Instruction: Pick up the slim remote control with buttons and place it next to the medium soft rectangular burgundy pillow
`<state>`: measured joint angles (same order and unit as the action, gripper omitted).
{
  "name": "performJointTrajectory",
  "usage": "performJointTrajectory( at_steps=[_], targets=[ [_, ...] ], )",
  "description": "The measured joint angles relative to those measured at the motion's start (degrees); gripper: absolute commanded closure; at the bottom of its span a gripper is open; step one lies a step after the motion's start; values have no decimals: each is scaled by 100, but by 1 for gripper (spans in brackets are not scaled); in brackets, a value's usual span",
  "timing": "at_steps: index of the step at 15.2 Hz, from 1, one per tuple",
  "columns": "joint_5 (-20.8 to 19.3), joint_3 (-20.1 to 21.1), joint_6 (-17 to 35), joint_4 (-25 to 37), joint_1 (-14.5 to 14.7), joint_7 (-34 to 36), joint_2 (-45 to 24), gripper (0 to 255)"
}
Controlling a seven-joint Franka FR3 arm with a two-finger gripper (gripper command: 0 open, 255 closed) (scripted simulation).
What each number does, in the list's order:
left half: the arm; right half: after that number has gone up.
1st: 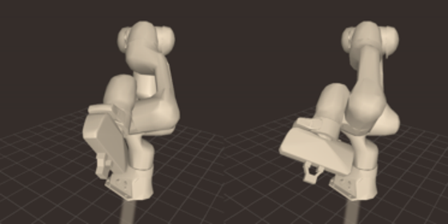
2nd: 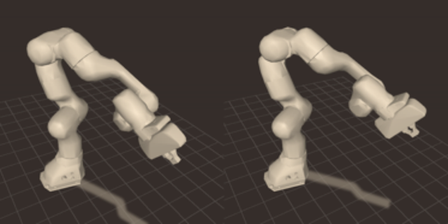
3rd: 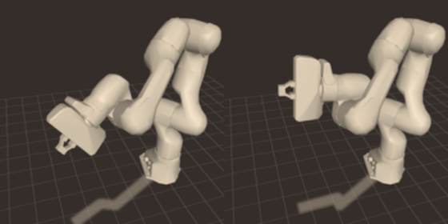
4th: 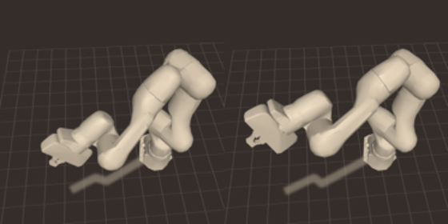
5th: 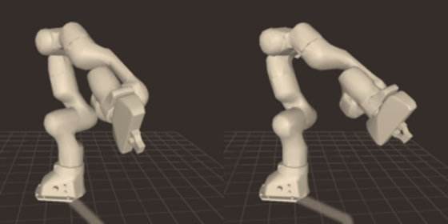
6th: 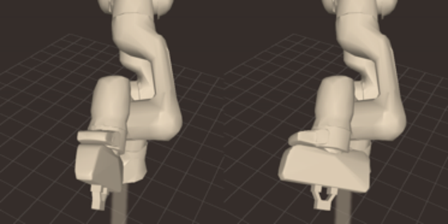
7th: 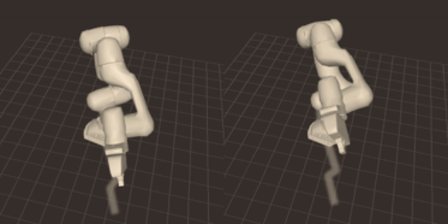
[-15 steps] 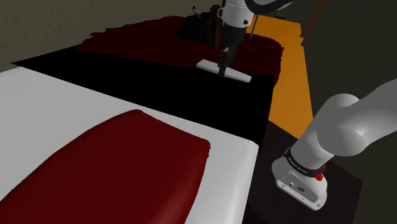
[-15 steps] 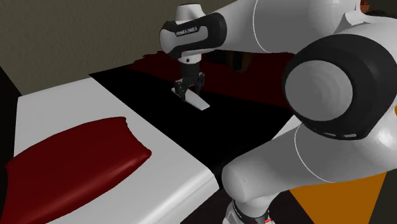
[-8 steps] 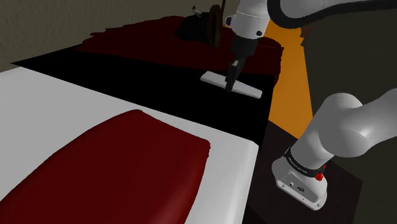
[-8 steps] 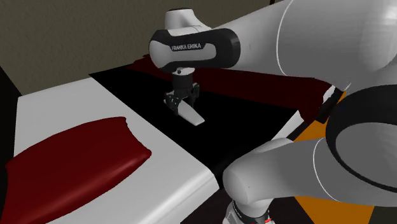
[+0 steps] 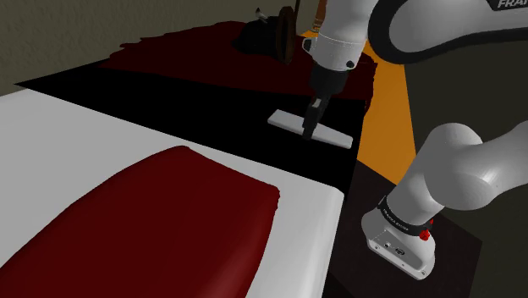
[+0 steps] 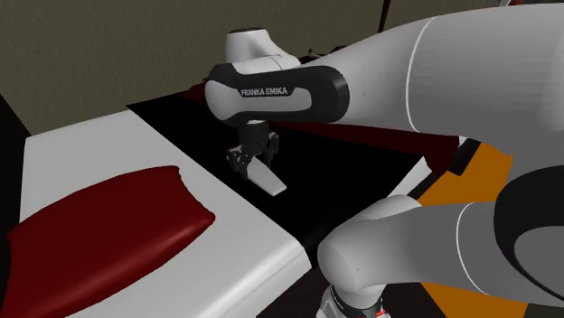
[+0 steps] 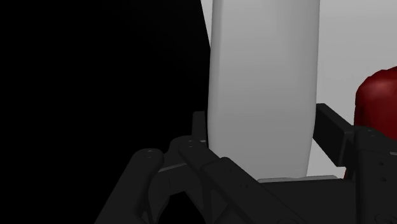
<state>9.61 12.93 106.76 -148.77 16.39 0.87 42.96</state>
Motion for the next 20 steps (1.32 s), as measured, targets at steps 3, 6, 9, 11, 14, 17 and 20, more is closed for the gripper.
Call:
performJointTrajectory(
  at_steps=[3, 6, 9, 11, 14, 17, 20],
  targets=[
    [31, 32, 239, -215, 13, -7, -25, 255],
    [66, 69, 493, -427, 28, -13, -68, 255],
    [106, 114, 739, -611, 46, -8, -129, 255],
    [127, 140, 920, -729, 51, -12, -193, 255],
    [163, 177, 1182, -916, 65, -20, -269, 255],
    [193, 216, 1454, -1065, 69, -26, -393, 255],
    [230, 264, 1784, -1232, 74, -34, -557, 255]
  ],
)
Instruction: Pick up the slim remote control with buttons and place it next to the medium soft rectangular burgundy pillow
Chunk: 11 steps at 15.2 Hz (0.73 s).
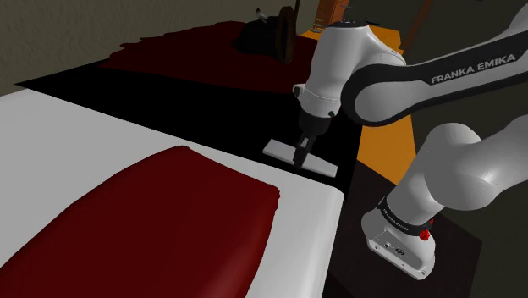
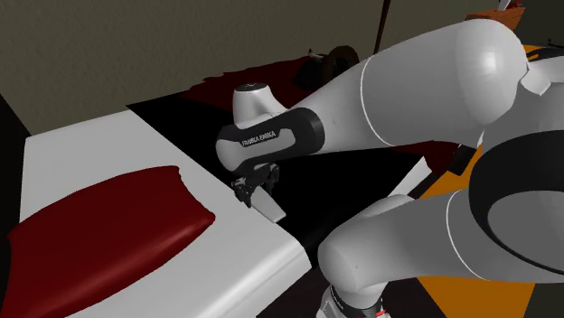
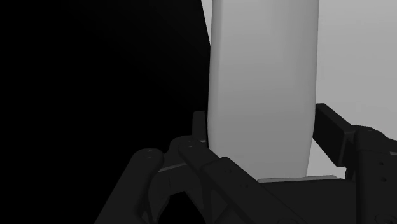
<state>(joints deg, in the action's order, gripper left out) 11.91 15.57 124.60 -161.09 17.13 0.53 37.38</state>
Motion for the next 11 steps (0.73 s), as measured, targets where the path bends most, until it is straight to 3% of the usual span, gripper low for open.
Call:
performJointTrajectory(
  at_steps=[6, 11],
  targets=[
    [65, 97, 628, -254, 5, -1, -377, 255],
    [76, 105, 728, -312, 8, -9, -416, 255]
  ],
)
